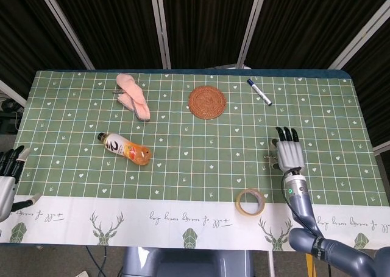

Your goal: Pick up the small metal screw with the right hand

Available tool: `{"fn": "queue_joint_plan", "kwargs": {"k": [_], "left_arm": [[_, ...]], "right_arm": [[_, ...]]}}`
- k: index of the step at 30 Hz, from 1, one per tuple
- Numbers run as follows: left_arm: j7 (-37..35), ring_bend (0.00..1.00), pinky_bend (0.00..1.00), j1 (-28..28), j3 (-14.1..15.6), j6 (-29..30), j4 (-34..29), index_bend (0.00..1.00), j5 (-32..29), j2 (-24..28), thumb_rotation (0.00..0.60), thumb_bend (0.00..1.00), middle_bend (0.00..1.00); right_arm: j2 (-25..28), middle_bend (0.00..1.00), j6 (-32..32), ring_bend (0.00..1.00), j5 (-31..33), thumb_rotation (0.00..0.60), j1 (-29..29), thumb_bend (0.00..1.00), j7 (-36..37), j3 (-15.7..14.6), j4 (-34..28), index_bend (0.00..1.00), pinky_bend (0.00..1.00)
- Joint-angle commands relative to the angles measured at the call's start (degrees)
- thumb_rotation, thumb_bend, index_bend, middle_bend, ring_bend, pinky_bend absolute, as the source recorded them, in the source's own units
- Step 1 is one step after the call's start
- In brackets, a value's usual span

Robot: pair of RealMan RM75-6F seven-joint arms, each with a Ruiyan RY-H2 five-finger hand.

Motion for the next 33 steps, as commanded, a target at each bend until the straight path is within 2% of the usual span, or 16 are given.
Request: {"fn": "queue_joint_plan", "kwargs": {"k": [1,17,33], "left_arm": [[0.0,0.00,0.00,-0.1,0.0,-0.2,0.1,0.00,-0.2,-0.1,0.600,0.08,0.00],[-0.3,0.00,0.00,-0.3,-0.4,-0.3,0.3,0.00,-0.6,-0.1,0.600,0.08,0.00],[-0.5,0.00,0.00,-0.4,-0.4,-0.4,0.2,0.00,-0.8,0.1,0.600,0.08,0.00]], "right_arm": [[-0.6,0.08,-0.4,0.00,0.1,0.600,0.4,0.23,0.4,-0.1,0.7,0.48,0.00],[-5.6,0.08,-4.6,0.00,2.1,0.600,2.6,0.25,2.1,-0.3,9.3,0.49,0.00],[-7.2,0.09,-5.9,0.00,2.0,0.600,3.0,0.30,3.1,-0.6,12.9,0.51,0.00]]}}
